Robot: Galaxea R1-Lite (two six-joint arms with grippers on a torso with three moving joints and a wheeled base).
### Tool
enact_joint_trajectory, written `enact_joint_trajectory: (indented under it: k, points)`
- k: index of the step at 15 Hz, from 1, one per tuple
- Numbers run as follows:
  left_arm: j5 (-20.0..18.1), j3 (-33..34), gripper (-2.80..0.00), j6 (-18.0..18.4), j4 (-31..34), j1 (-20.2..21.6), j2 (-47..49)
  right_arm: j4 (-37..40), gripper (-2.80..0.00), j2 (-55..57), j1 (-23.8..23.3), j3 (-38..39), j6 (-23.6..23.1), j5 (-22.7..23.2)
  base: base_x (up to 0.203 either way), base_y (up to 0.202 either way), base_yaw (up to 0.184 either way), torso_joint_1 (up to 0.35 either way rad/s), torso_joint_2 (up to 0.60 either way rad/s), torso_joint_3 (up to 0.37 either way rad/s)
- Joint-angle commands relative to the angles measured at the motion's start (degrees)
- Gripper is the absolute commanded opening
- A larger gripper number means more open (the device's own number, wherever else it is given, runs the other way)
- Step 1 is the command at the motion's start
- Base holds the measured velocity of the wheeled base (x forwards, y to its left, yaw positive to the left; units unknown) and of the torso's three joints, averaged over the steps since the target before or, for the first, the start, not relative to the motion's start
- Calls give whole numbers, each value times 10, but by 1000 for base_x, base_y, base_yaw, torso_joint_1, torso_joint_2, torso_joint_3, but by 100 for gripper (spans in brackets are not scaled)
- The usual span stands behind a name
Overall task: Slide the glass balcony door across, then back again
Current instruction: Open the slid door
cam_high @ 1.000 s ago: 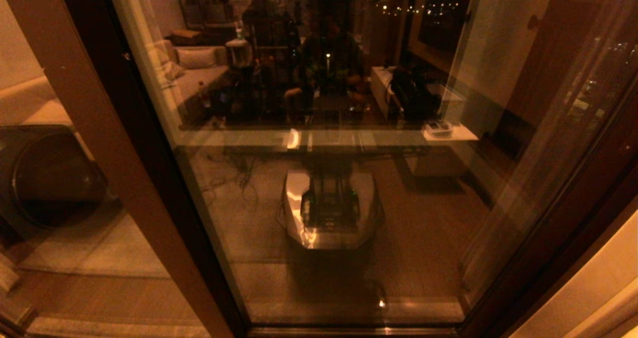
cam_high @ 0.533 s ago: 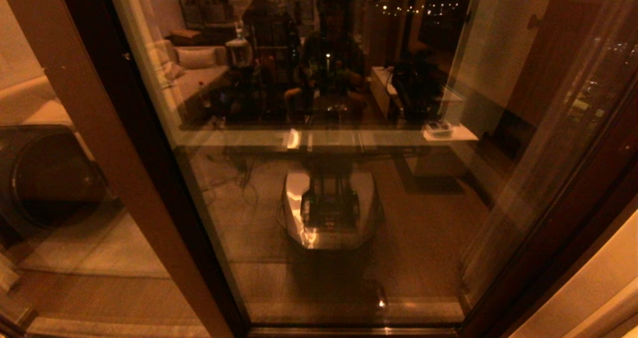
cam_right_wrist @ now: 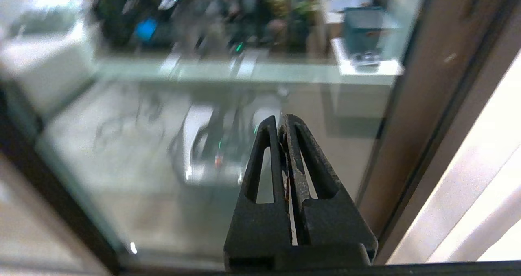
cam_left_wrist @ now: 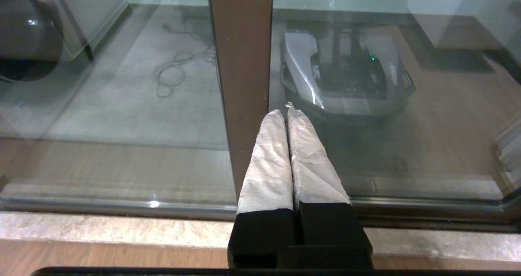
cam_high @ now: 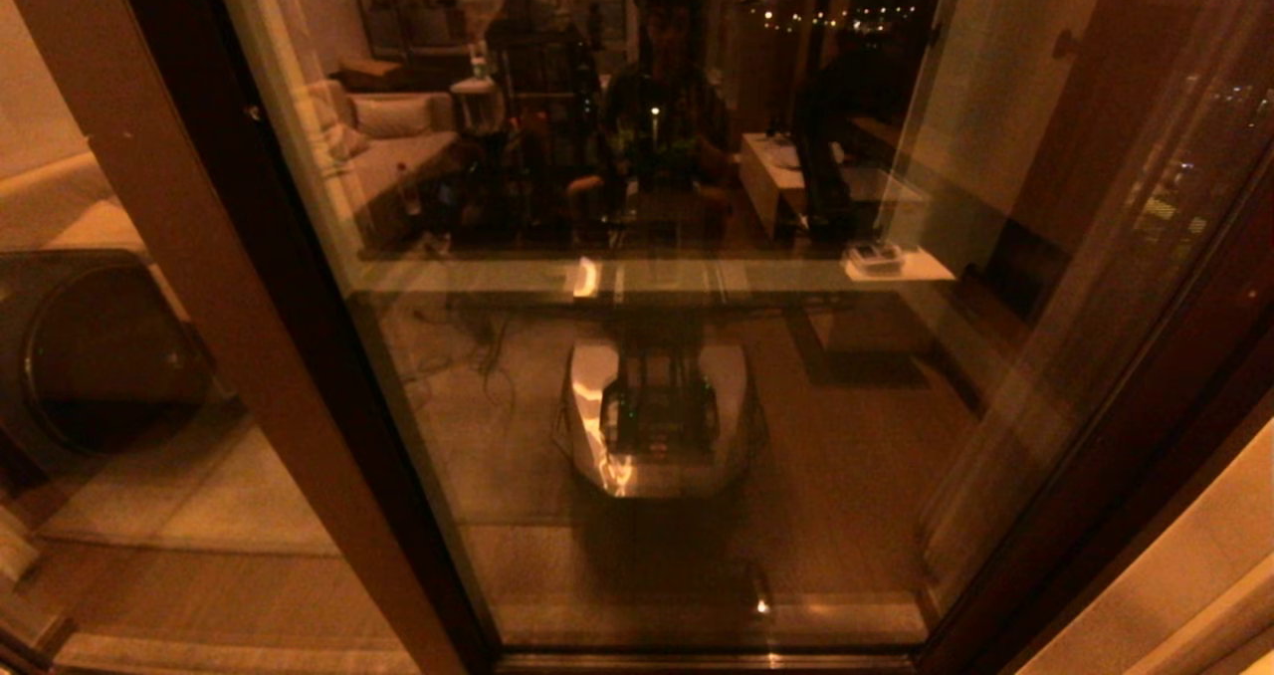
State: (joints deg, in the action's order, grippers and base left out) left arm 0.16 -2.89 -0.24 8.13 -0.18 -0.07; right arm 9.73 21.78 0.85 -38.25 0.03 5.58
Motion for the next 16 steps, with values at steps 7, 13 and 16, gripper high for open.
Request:
enact_joint_trajectory:
  k: [7,13,16]
  points:
    - [0,0,-280,0,0,0,0,-102,-280,399,-31,-232,-9,-88,0,0,0,0,0,0]
    - [0,0,-280,0,0,0,0,56,-280,502,-140,-325,-64,-170,0,0,0,0,0,0]
    - [0,0,-280,0,0,0,0,66,-280,546,-197,-375,-61,-129,0,0,0,0,0,0]
